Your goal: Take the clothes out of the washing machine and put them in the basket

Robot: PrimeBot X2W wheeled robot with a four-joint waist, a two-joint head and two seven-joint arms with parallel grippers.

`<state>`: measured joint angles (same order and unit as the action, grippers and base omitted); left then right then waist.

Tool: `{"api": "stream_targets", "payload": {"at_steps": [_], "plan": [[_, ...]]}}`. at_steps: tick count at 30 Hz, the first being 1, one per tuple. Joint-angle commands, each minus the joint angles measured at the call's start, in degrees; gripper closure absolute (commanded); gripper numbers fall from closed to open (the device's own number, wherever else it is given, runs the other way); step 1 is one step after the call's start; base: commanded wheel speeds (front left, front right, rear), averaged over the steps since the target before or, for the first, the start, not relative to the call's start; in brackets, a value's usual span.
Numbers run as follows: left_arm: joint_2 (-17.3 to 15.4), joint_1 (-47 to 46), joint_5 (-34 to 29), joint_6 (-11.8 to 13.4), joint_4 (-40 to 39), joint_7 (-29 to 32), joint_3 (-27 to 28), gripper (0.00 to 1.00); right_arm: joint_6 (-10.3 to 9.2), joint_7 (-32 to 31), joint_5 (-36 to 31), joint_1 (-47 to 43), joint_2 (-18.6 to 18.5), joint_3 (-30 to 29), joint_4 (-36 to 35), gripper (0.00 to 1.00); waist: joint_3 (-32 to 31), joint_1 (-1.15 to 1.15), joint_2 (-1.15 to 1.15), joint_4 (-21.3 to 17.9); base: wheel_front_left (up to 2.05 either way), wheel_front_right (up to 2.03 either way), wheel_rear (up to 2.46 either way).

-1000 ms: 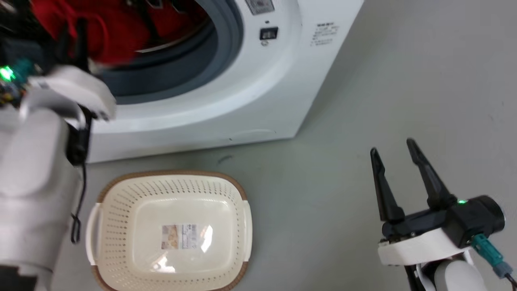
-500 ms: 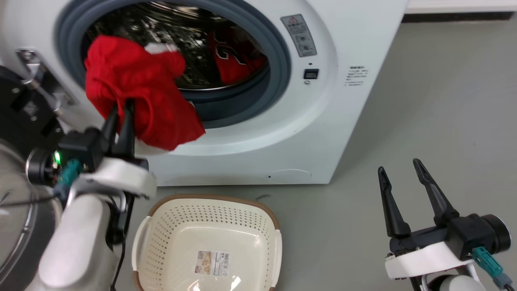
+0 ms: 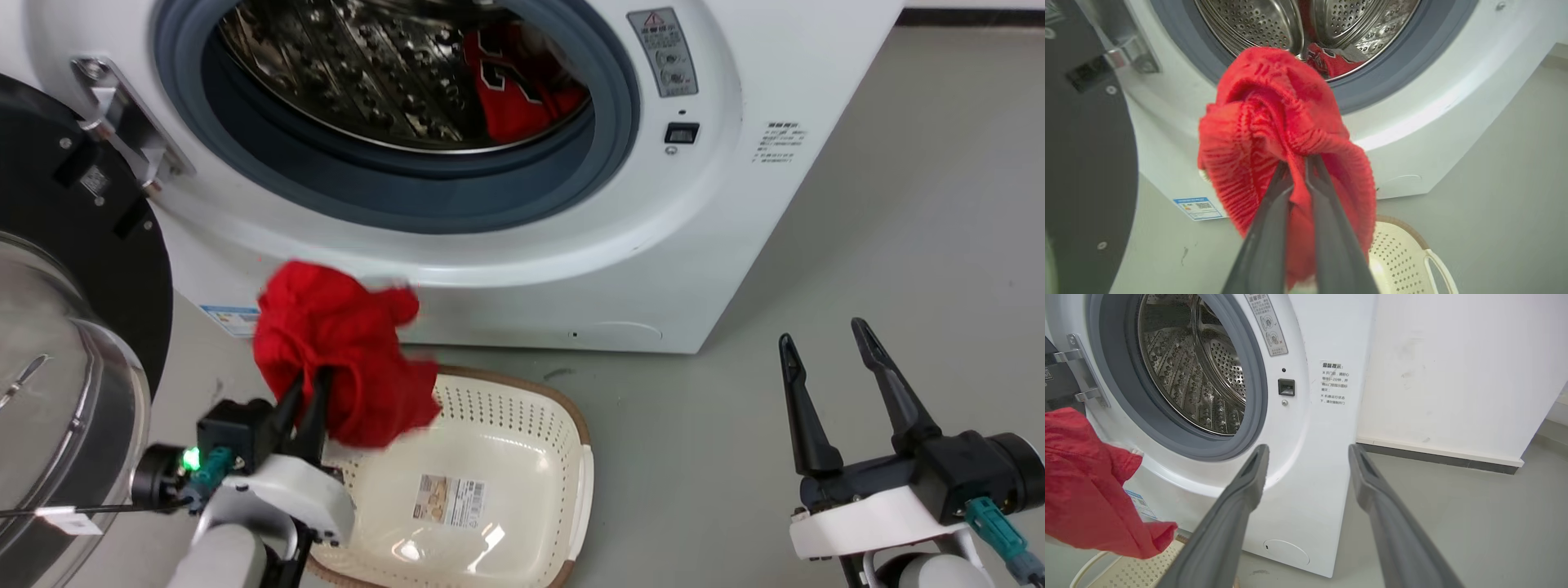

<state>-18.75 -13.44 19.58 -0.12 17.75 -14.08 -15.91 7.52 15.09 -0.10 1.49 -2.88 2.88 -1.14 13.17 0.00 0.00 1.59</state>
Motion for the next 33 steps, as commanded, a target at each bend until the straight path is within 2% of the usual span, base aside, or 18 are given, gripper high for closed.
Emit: {"api": "stream_targets", "payload": {"at_steps": [1,14,19,24,27,33], "plan": [[0.5,0.4,0.2,-0.5,2.5,0.0,-0.5,1.0,-0.06,0.1,-0.6,1.1,0.0,-0.3,-0.3,0.0,2.2,0.0,0.0,-0.3,0.0,0.0,0.0],[4.1,-10.1,-0.9,-3.9,23.6,-1.1,-2.4,1.0,-0.06,0.1,-1.3,4.7,0.0,-2.0,-1.8,0.0,15.2,0.0,0.0,-2.3,0.0,0.0,0.0],[4.7,-14.8,-2.1,-4.4,27.6,-1.2,-2.1,1.0,-0.06,0.1,-2.4,6.5,0.0,-2.6,-3.4,0.0,20.8,0.0,0.0,-2.8,0.0,0.0,0.0],[6.5,-20.1,-3.1,-5.1,31.7,-1.2,-1.3,1.0,-0.06,0.1,-2.1,8.2,0.0,-4.9,-5.5,0.0,26.8,0.0,0.0,-2.8,0.0,0.0,0.0],[8.0,-25.0,-3.8,-5.3,36.8,-1.2,-0.5,1.0,-0.06,0.1,-2.3,7.8,0.0,-5.8,-6.8,0.0,31.4,0.0,0.0,-2.4,0.0,0.0,0.0],[9.3,-28.6,-4.7,-5.7,40.9,-1.1,0.0,1.0,-0.06,0.1,-2.7,7.9,0.0,-6.2,-8.1,0.0,35.2,0.0,0.0,-1.9,0.0,0.0,0.0]]}}
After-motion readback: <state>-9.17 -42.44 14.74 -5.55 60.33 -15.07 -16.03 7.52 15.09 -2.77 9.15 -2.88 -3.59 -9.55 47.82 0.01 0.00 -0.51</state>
